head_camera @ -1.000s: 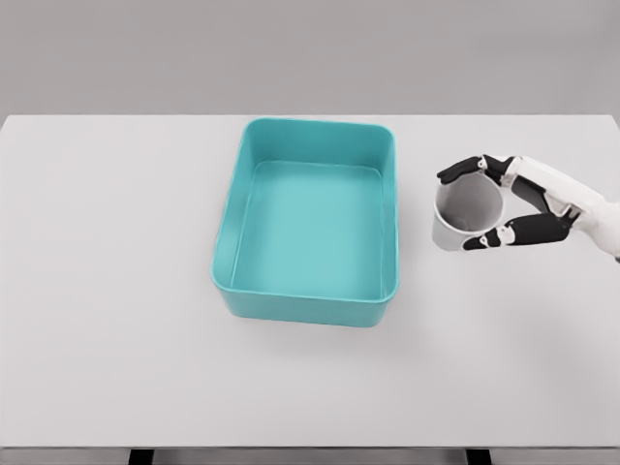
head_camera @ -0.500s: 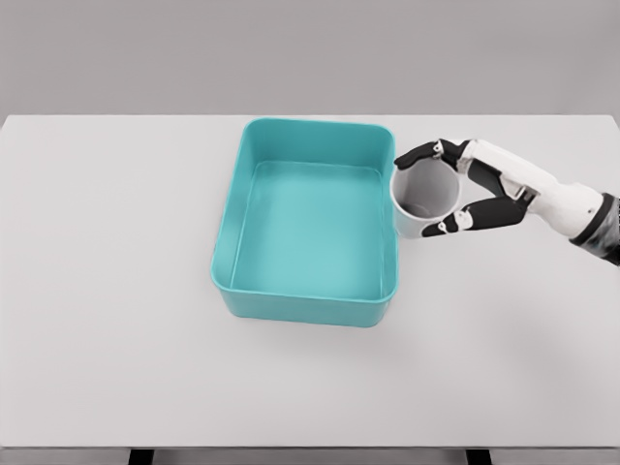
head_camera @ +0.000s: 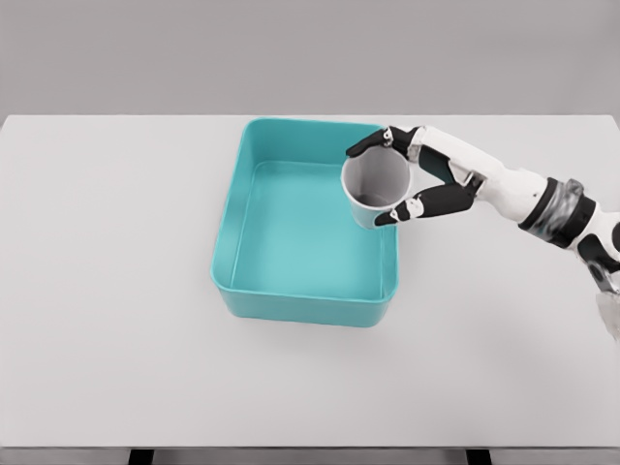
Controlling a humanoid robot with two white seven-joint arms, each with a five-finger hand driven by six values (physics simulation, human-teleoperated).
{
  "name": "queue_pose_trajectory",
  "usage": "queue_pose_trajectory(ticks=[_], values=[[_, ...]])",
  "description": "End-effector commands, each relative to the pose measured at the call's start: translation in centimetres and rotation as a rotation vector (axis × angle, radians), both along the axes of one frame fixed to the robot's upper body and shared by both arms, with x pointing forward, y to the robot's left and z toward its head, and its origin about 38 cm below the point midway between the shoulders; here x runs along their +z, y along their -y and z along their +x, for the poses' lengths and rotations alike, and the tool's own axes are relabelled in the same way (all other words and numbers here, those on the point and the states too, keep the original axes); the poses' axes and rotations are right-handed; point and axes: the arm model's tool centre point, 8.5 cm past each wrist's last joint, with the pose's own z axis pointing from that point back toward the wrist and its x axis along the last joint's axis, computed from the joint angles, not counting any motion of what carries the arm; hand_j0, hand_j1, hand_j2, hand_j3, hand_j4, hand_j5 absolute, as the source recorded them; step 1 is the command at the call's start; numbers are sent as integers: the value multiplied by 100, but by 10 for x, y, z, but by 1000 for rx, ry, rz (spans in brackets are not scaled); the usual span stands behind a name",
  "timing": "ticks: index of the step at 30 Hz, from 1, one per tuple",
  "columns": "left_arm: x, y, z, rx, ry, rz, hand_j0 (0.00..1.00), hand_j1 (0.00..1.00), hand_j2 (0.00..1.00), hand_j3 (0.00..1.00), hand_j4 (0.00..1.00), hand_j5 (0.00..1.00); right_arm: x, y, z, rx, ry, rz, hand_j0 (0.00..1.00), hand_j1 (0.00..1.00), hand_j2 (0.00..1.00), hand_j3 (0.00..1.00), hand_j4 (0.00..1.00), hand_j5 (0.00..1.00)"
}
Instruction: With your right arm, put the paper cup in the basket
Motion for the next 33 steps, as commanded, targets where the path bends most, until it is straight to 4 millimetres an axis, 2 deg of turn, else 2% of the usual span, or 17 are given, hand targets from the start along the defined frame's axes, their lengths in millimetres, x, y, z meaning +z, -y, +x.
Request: queue_pose_trajectory(ticks=[1, 20, 33], values=[[0, 0, 0, 0, 0, 0, 100, 100, 100, 100, 100, 100, -6, -12, 1, 6, -16, 3, 66, 66, 66, 66, 66, 66], [0, 0, 0, 0, 0, 0, 100, 100, 100, 100, 100, 100, -58, -69, 15, 28, -108, 9, 66, 66, 66, 66, 66, 66], [0, 0, 0, 0, 0, 0, 100, 100, 100, 100, 100, 100, -84, -91, 20, 29, -157, -3, 66, 66, 66, 66, 66, 66]])
